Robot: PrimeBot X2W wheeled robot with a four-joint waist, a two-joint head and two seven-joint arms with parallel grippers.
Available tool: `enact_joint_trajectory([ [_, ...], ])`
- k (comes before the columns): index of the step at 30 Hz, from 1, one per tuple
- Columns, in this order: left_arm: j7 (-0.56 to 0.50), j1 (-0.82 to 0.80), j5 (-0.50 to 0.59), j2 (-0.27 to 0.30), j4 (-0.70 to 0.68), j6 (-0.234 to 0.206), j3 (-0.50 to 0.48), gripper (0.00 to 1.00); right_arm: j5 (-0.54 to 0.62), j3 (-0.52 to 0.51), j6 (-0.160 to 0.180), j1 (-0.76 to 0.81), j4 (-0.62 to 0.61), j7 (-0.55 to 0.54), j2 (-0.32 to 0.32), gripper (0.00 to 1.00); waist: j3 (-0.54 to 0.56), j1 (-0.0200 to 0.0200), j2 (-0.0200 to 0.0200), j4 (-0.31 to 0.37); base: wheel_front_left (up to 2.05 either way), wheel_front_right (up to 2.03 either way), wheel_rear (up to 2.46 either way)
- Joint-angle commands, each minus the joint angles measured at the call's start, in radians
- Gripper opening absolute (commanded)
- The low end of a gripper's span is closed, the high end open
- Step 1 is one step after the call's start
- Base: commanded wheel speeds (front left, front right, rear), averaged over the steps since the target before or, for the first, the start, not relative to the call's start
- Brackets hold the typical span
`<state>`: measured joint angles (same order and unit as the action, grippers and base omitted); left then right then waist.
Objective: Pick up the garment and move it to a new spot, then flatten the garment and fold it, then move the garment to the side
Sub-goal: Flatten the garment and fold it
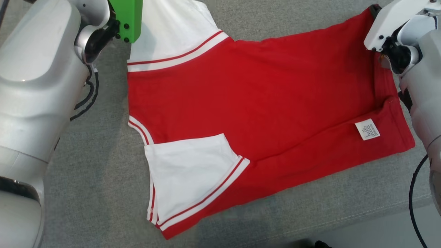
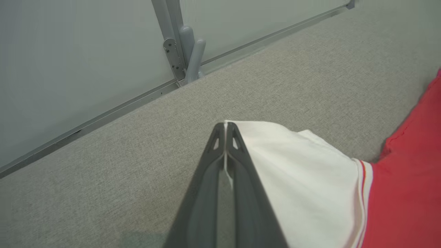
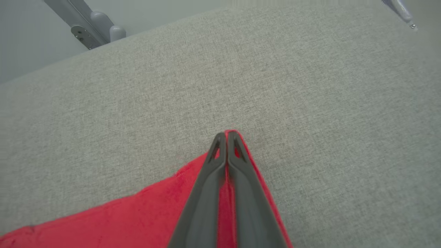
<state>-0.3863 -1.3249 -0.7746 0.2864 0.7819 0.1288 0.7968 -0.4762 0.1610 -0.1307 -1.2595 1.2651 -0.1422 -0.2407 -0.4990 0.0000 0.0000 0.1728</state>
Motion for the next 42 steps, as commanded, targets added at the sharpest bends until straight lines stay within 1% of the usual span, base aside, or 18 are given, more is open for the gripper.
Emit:
enact_joint_trajectory([
  [1, 0.023, -0.022, -0.015, 0.011, 0.0, 0.002, -0.004, 0.0, -0.012, -0.008, 0.0, -0.015, -0.001, 0.009, -0.009, 0.0, 0.001, 0.0, 0.0, -0.005, 0.0, 0.0, 0.0],
  [6, 0.143, -0.05, -0.004, 0.017, 0.005, 0.002, -0.011, 0.0, -0.086, -0.033, 0.0, -0.017, -0.053, 0.012, -0.033, 0.0, -0.001, 0.0, 0.0, -0.021, 0.0, 0.0, 0.0],
  [10, 0.218, -0.055, -0.023, 0.017, -0.007, 0.002, -0.005, 0.0, -0.159, -0.015, 0.0, 0.026, -0.143, 0.0, -0.062, 0.0, 0.001, 0.0, 0.0, -0.037, 0.0, 0.0, 0.0],
  [12, 0.247, -0.038, -0.044, 0.027, -0.031, 0.002, 0.005, 0.0, -0.215, -0.007, 0.0, 0.061, -0.199, -0.021, -0.082, 0.0, 0.007, 0.0, 0.0, -0.044, 0.0, 0.0, 0.0],
  [14, 0.266, -0.001, -0.093, 0.038, -0.076, 0.002, 0.022, 0.0, -0.264, 0.012, 0.0, 0.105, -0.26, -0.045, -0.108, 0.0, 0.017, 0.0, 0.0, -0.05, 0.0, 0.0, 0.0],
  [21, 0.327, 0.14, -0.208, 0.167, -0.271, 0.002, 0.052, 0.0, -0.439, 0.07, 0.0, 0.292, -0.471, -0.114, -0.227, 0.0, 0.061, 0.0, 0.0, -0.073, 0.0, 0.0, 0.0],
  [26, 0.362, 0.256, -0.256, 0.246, -0.425, 0.002, 0.062, 0.0, -0.533, 0.102, 0.0, 0.423, -0.61, -0.124, -0.321, 0.0, 0.089, 0.0, 0.0, -0.102, 0.0, 0.0, 0.0],
  [30, 0.374, 0.355, -0.292, 0.291, -0.54, -0.003, 0.065, 0.0, -0.586, 0.11, 0.0, 0.509, -0.674, -0.123, -0.376, 0.0, 0.108, 0.0, 0.0, -0.118, 0.0, 0.0, 0.0],
  [35, 0.384, 0.475, -0.328, 0.349, -0.694, -0.009, 0.08, 0.0, -0.634, 0.109, 0.0, 0.593, -0.726, -0.109, -0.42, 0.0, 0.119, 0.0, 0.0, -0.136, 0.0, 0.0, 0.0],
  [39, 0.4, 0.556, -0.346, 0.39, -0.788, -0.034, 0.085, 0.0, -0.664, 0.104, 0.0, 0.65, -0.764, -0.102, -0.453, 0.0, 0.124, 0.0, 0.0, -0.146, 0.0, 0.0, 0.0],
  [40, 0.4, 0.556, -0.346, 0.39, -0.788, -0.034, 0.085, 0.0, -0.664, 0.104, 0.0, 0.65, -0.764, -0.102, -0.453, 0.0, 0.124, 0.0, 0.0, -0.146, 0.0, 0.0, 0.0],
  [42, 0.406, 0.593, -0.351, 0.407, -0.833, -0.05, 0.088, 0.0, -0.678, 0.097, 0.0, 0.678, -0.783, -0.098, -0.468, 0.0, 0.125, 0.0, 0.0, -0.15, 0.0, 0.0, 0.0],
])
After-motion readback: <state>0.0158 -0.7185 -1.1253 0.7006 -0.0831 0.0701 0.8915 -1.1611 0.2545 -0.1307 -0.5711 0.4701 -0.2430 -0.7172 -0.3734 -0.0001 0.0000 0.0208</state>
